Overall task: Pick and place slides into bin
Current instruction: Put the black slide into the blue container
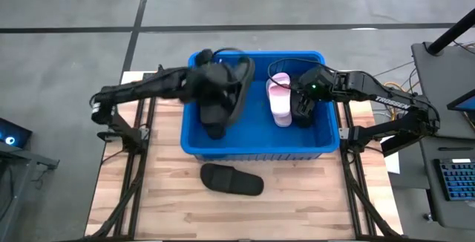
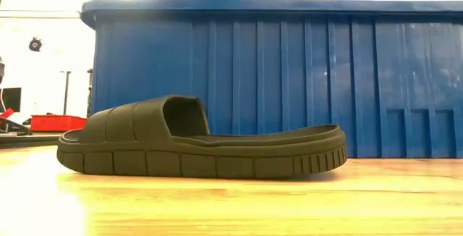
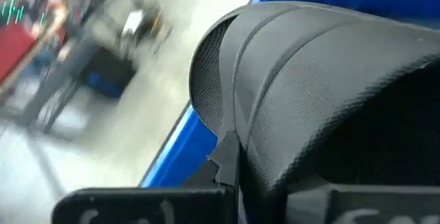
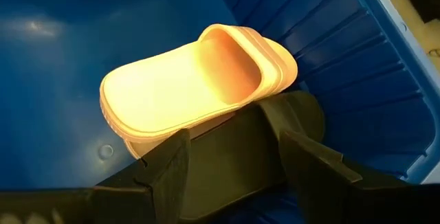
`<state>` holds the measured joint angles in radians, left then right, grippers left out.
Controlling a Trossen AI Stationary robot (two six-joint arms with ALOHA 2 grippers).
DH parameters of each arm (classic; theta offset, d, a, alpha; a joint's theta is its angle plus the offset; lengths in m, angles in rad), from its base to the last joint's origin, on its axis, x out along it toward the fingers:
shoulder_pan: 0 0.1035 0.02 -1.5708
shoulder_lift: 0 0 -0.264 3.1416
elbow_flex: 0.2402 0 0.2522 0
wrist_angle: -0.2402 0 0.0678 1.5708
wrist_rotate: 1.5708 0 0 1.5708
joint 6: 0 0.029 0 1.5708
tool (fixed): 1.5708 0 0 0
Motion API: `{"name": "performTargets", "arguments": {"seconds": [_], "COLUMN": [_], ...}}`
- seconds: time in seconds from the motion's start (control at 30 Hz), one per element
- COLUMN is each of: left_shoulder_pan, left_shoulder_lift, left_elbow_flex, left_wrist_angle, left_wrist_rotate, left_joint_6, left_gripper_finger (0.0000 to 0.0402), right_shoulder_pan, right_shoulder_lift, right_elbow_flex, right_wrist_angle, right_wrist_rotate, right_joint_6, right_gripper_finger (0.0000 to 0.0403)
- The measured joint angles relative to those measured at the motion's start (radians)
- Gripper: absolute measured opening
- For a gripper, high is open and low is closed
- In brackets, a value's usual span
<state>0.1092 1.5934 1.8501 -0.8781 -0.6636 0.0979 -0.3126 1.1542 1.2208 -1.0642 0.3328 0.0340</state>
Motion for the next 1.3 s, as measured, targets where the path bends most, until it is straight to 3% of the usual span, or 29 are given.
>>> {"name": "performTargets", "arguments": {"seconds": [0.2,0.43,0.67,0.83,1.1,1.3], "left_shoulder_pan": [0.137,0.148,0.159,0.174,0.192,0.205], "left_shoulder_lift": [0.121,0.313,0.464,0.550,0.609,0.612], "left_elbow_flex": [-0.051,-0.063,-0.061,-0.059,-0.058,-0.057], "left_wrist_angle": [-0.005,-0.012,-0.011,-0.004,0.014,0.059], "left_wrist_rotate": [0.019,0.049,-0.096,-0.103,-0.102,-0.088], "left_joint_6": [-0.012,-0.011,-0.038,-0.036,-0.019,0.016], "left_gripper_finger": [0.0000,0.0000,0.0000,0.0000,0.0006,0.0064], "right_shoulder_pan": [0.000,0.000,0.000,0.000,0.000,0.000], "right_shoulder_lift": [0.000,0.000,0.001,0.001,0.001,0.001], "right_elbow_flex": [0.000,0.000,0.000,0.000,0.000,0.000], "right_wrist_angle": [0.000,0.000,0.002,0.003,0.005,0.006], "right_wrist_rotate": [0.000,0.008,0.008,0.008,0.008,0.008], "right_joint_6": [0.038,0.038,0.045,0.045,0.046,0.045], "right_gripper_finger": [0.0215,0.0215,0.0215,0.0215,0.0215,0.0215]}}
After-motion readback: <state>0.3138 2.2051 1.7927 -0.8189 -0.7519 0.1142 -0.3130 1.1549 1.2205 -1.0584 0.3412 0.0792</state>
